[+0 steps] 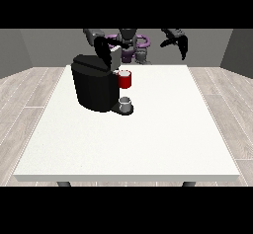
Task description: Insert the coffee pod into the coffee machine and close the lid
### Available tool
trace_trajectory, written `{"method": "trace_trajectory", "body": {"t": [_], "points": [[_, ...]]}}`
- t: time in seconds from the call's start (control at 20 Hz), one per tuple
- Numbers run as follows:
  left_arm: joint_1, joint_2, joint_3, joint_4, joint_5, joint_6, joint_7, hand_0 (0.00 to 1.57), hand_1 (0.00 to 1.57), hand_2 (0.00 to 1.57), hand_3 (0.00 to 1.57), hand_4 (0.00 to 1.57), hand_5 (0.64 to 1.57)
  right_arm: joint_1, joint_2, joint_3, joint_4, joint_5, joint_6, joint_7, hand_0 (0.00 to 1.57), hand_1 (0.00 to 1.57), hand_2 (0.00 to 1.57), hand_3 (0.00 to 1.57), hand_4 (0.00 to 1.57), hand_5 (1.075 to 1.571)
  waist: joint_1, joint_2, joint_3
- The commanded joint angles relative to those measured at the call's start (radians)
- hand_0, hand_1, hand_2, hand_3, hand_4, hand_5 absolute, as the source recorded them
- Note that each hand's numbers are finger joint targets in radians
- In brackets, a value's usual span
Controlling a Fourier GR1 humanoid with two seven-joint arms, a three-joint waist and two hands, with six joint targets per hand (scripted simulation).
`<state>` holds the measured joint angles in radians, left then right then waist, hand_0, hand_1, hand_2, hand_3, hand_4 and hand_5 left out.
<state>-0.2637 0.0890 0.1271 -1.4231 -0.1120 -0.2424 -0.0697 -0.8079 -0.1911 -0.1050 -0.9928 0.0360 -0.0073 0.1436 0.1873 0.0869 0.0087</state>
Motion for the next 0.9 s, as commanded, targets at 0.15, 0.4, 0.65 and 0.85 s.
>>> {"method": "trace_trajectory", "body": {"t": [0.15, 0.4, 0.65, 0.85], "points": [[-0.012, -0.007, -0.029, 0.009, -0.017, -0.004, -0.017, 0.00, 0.00, 0.00, 0.00, 0.33, 1.571, -0.068, 0.066, 0.084, -0.049, 0.058, -0.018, -0.026, 0.00, 0.00, 0.00, 0.00, 0.00, 1.571, 0.058, 0.008, -0.0089], [-0.012, -0.017, -0.040, 0.010, -0.007, -0.019, -0.044, 0.00, 0.00, 0.00, 0.00, 0.40, 1.571, -0.138, -0.019, 0.074, -0.079, 0.092, -0.016, 0.052, 0.00, 0.00, 0.00, 0.00, 0.20, 1.571, 0.130, 0.029, -0.0091], [-0.080, -0.004, -0.043, 0.022, -0.009, -0.029, -0.049, 0.00, 0.00, 0.00, 0.00, 0.44, 1.571, -0.185, -0.014, 0.085, -0.120, 0.133, -0.065, 0.095, 0.00, 0.00, 0.00, 0.00, 0.24, 1.571, 0.184, 0.091, -0.0090], [-0.110, -0.016, -0.058, 0.007, 0.001, -0.042, -0.049, 0.00, 0.00, 0.00, 0.00, 0.43, 1.571, -0.163, -0.030, 0.069, -0.174, 0.125, -0.062, 0.120, 0.00, 0.00, 0.00, 0.00, 0.10, 1.571, 0.222, 0.129, -0.0075]]}}
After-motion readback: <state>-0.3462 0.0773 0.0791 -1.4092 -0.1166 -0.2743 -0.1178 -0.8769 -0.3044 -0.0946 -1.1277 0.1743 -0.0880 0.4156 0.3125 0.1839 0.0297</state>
